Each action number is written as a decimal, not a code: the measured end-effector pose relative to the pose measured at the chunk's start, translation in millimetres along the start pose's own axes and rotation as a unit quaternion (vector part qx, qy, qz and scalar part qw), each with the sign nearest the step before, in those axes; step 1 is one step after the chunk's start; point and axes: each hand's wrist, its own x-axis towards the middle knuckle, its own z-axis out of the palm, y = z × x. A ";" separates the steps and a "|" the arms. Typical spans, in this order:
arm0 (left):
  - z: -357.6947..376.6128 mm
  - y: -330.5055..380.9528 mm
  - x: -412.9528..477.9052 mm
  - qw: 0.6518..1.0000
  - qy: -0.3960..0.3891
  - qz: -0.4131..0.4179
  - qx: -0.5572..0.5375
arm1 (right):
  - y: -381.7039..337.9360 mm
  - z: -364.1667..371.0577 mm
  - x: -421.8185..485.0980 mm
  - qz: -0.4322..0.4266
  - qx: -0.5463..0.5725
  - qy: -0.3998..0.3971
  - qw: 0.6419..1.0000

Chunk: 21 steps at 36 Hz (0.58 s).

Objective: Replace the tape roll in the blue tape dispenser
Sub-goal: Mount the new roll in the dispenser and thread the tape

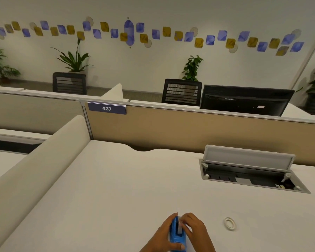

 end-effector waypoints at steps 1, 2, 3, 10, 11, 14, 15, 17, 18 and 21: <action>0.1 -1.1 0.5 1.000 0.004 0.002 0.000 | -2.2 -2.1 0.3 0.002 -0.006 -0.008 1.000; 0.4 -2.2 1.4 1.000 0.006 0.006 -0.001 | -4.7 -4.0 0.4 -0.006 -0.010 -0.016 1.000; 0.5 -3.8 2.5 1.000 0.008 0.010 -0.003 | -5.5 -5.2 0.8 0.000 -0.012 -0.025 1.000; 3.7 -23.9 18.7 0.997 0.020 0.058 -0.048 | -11.0 -11.5 5.7 0.041 -0.023 -0.112 0.993; 5.3 -27.2 23.5 0.996 0.027 0.060 -0.068 | -8.0 -9.7 6.0 0.046 -0.022 -0.111 0.992; 13.1 -41.1 30.3 0.989 0.054 0.037 -0.129 | -11.1 -10.3 6.3 0.067 0.000 -0.112 0.991; 15.2 -46.6 28.3 0.990 0.054 0.034 -0.126 | -12.6 -11.3 5.7 0.075 0.012 -0.113 0.991; 13.8 -46.3 23.2 0.992 0.065 0.015 -0.102 | -11.2 -10.5 5.1 0.087 0.027 -0.111 0.990; 8.7 -38.4 20.1 0.994 0.068 -0.001 -0.080 | -11.6 -10.5 4.8 0.091 0.035 -0.107 0.989; 4.7 -17.1 9.5 0.998 0.043 0.040 -0.007 | -12.8 -9.4 2.8 0.103 0.048 -0.106 0.988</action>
